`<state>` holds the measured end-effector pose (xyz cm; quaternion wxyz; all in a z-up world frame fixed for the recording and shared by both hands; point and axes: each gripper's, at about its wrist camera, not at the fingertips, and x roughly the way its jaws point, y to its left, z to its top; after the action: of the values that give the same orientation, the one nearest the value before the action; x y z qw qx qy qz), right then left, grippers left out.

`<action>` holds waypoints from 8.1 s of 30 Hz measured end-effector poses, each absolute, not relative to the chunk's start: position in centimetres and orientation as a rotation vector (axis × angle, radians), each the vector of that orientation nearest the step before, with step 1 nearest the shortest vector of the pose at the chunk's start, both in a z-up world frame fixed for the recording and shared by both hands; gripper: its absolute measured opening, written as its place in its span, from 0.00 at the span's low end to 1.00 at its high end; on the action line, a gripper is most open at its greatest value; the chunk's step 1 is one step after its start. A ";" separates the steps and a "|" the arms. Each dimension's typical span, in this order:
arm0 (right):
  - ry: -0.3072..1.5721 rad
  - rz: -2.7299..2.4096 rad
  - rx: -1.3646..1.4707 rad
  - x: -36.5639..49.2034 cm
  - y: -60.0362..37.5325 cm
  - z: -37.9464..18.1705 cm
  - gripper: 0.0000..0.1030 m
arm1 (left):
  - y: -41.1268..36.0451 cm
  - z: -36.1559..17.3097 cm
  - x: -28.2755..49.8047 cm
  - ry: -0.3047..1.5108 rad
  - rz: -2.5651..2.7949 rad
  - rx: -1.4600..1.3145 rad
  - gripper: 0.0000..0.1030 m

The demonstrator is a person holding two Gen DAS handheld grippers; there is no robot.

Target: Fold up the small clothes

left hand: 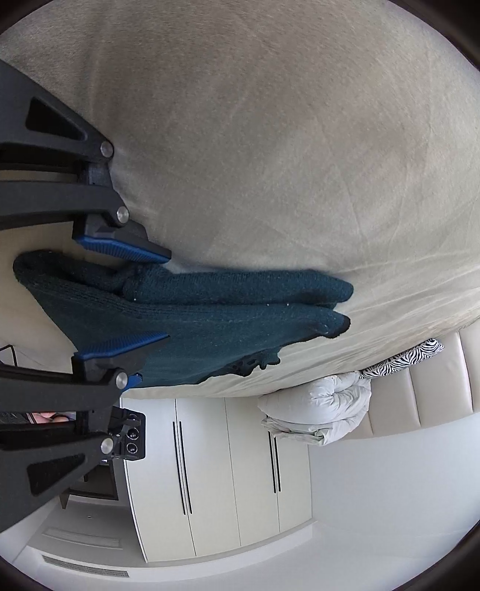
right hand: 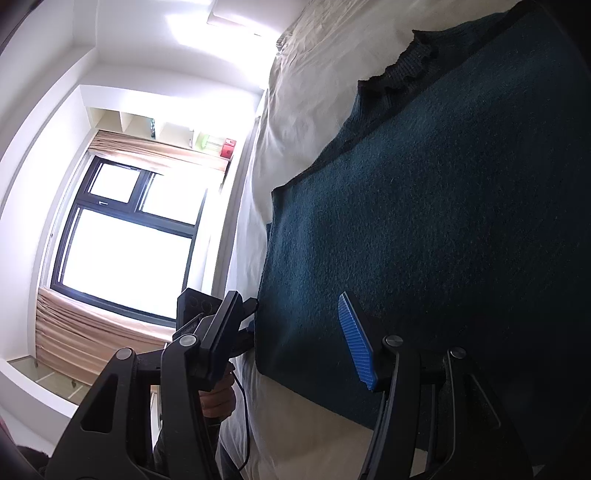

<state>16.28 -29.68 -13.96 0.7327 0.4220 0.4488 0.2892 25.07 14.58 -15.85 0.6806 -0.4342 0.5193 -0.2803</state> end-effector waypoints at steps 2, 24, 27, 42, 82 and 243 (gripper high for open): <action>0.990 0.637 0.934 16.3 -29.6 -14.1 0.52 | 14.8 -15.8 25.0 1.147 -0.636 -0.986 0.41; 1.037 0.626 0.884 18.8 -28.3 -14.5 0.52 | 12.7 -12.9 23.5 1.116 -0.543 -0.668 0.19; 1.070 0.614 0.915 19.5 -28.4 -16.0 0.51 | 11.7 -11.3 23.3 1.103 -0.533 -0.588 0.18; 0.981 0.682 1.172 20.2 -38.2 -15.3 0.52 | -5.1 -5.6 21.7 1.063 -0.640 -0.162 0.17; 1.082 0.628 1.237 19.7 -47.7 -15.6 0.54 | -12.9 -9.8 19.0 1.072 -0.679 -0.160 0.18; 0.935 0.276 0.966 5.5 -54.5 -3.9 0.16 | -12.7 -8.4 21.5 0.965 -0.984 -0.476 0.64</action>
<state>5.50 -54.47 -3.95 0.7737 0.4461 0.4315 0.1272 21.54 -12.75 -8.38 0.7459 -0.2174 0.4409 -0.4494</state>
